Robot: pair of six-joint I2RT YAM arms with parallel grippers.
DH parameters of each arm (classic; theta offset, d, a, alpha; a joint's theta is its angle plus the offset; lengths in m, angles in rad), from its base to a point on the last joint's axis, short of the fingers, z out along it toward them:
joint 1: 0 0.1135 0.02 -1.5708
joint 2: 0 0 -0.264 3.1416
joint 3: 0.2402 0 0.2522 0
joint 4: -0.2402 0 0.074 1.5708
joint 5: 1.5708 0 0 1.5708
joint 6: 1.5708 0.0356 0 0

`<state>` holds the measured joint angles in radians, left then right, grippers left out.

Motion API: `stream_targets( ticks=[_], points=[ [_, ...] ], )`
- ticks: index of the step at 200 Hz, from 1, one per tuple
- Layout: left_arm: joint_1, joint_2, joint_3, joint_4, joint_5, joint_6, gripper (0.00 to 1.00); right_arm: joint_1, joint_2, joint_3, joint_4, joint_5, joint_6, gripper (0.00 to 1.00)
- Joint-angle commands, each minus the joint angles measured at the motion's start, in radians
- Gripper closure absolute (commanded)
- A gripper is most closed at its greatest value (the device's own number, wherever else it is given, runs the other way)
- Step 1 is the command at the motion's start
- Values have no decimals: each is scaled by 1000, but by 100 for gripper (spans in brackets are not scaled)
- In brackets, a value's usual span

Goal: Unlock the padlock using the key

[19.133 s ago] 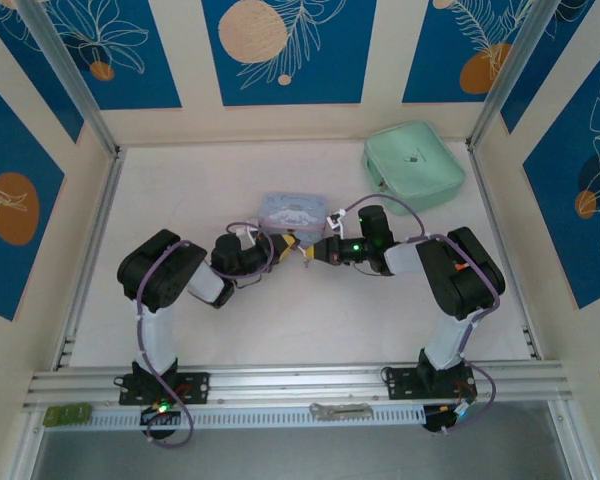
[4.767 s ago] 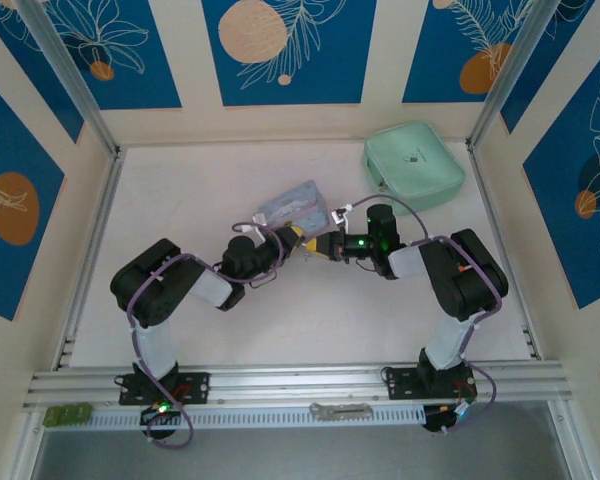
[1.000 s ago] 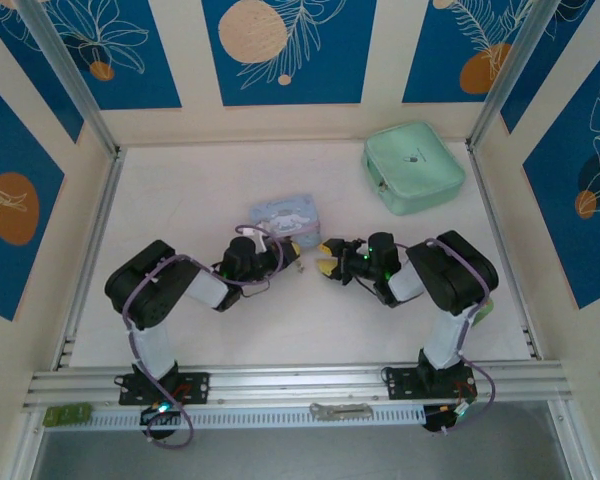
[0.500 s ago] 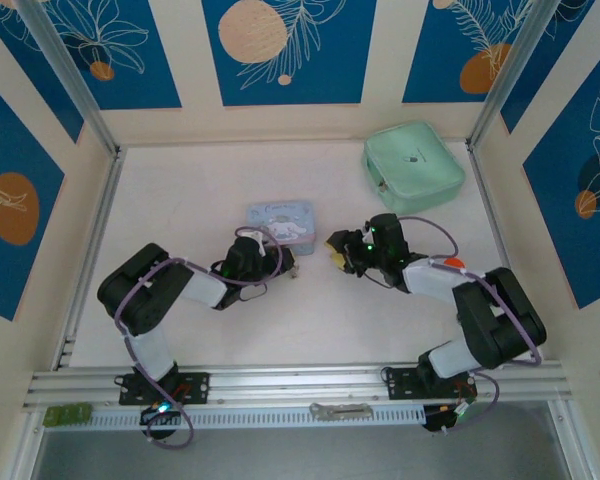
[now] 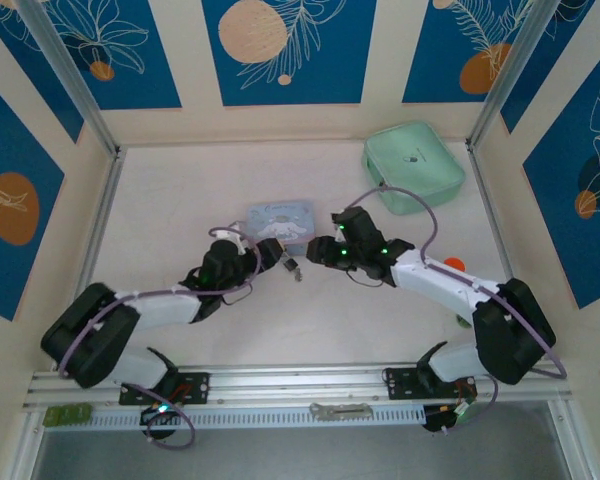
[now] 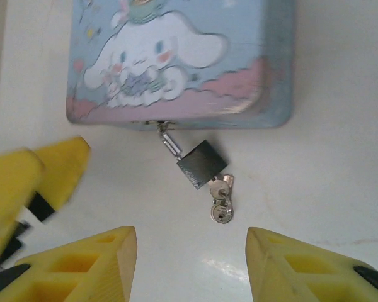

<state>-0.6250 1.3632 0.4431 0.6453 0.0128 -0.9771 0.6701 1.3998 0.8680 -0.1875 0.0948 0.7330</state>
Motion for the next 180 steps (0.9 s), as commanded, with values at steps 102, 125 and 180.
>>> stream_targets(
  ticks=[102,125,180],
  points=[
    [202,-158,-85,-146,-30,-52,22,260,509,497,-414,403,-499,47],
    [203,-140,-96,-118,-25,-72,22,262,533,496,-409,412,-503,47],
    [203,-76,-83,-46,12,-99,22,275,578,502,-373,442,-521,51]
  ],
)
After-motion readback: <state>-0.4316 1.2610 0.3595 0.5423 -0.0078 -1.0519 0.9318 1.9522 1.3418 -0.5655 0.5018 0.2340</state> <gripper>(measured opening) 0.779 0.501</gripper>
